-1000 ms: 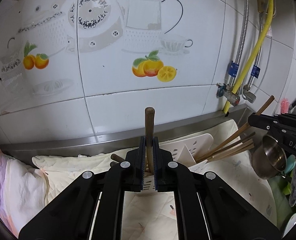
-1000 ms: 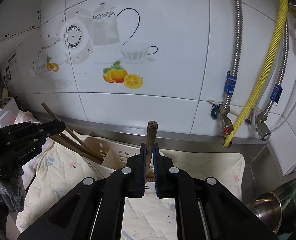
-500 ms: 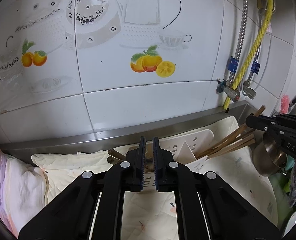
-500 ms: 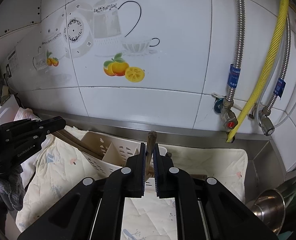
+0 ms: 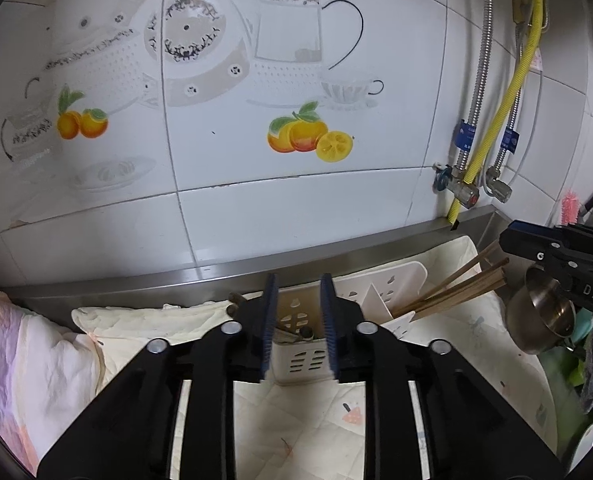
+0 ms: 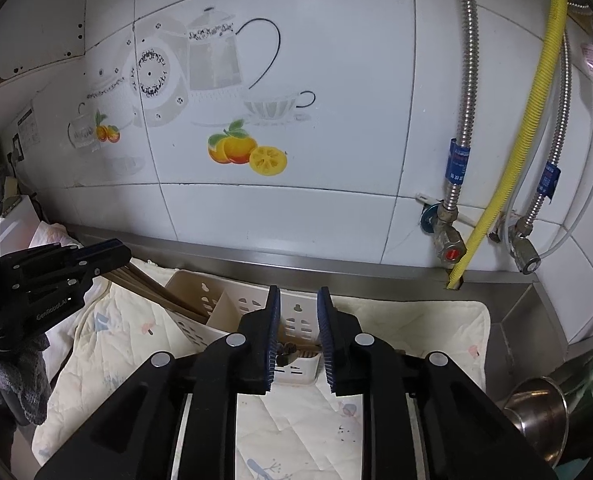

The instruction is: Organize utensils

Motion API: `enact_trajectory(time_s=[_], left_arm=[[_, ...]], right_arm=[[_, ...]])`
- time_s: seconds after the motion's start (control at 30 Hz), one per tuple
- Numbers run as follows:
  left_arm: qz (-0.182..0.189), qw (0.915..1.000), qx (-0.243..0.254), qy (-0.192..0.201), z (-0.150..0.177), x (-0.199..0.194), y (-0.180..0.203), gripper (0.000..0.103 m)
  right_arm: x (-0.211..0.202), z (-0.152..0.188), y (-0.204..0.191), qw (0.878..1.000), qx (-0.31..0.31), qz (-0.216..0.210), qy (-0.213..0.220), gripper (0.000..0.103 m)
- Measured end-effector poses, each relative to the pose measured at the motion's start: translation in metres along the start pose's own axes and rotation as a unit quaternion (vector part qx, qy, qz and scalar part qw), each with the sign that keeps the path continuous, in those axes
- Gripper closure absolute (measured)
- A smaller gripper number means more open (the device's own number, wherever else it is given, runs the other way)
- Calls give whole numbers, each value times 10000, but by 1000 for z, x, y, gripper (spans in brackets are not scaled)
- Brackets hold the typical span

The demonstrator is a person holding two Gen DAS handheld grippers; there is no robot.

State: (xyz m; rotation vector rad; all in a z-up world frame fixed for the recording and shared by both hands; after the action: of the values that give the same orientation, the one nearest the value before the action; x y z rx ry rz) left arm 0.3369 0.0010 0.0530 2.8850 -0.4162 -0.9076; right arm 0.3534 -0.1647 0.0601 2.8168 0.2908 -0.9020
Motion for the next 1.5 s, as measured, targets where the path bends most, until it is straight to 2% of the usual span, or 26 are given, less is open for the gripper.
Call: enact_trajectory(time_s=[0.1,0.17,0.3,0.37,0.43,0.47,0.63,0.73,0.77,0.87,1.0,1.1,1.5], left_arm=[[-8,10000,7,82,0,-9,2,68],[-51,9999,43,152,1,-18,3,57],[-107,9996,75,269,1,-34,7,46],[-142,9993,85,341,2,-43,8,37],[-201,9989,139,401,5,-52,10,31],[-217,9988,146,415,7,-56,11,25],[-437,9974,216,537,20,-77,13,12],[-512,9967,222,596,30,-88,14,8],[-532,9964,221,618,34,-92,15,5],[-551,9961,235,650,45,-100,17,5],[-621,9957,209,653,65,-110,17,5],[-603,9959,147,655,79,-117,16,5],[-739,9953,-3,620,134,-138,12,5]], right_arm=[[-7,0,1,10000,30,17,69,75],[-13,0,2,9999,35,90,137,72],[-27,2,5,9995,40,163,281,62],[-33,4,5,9992,27,208,332,60],[-40,6,6,9990,21,252,381,50],[-44,8,6,9987,23,283,415,49],[-59,19,4,9973,-16,446,584,36],[-71,29,3,9958,-12,576,707,24],[-74,32,2,9954,-16,610,744,24],[-83,44,-1,9939,-2,702,846,16],[-92,62,-9,9932,-14,745,891,12],[-96,75,-13,9924,-7,804,936,12],[-102,133,-22,9953,431,592,629,8]])
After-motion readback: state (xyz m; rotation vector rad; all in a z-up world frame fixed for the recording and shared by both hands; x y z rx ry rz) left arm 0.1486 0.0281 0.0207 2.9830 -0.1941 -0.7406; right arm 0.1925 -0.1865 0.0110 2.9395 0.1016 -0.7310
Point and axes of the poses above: each gripper's, at about its wrist camera, not at the fingertips, and x roughly the way its jaws point, y to its right, z to its underside, the point moved 10 cm from there along x, roughly the way its jaws point, and after that the axes turned 13 degrees about z, right-handed, at the moved point
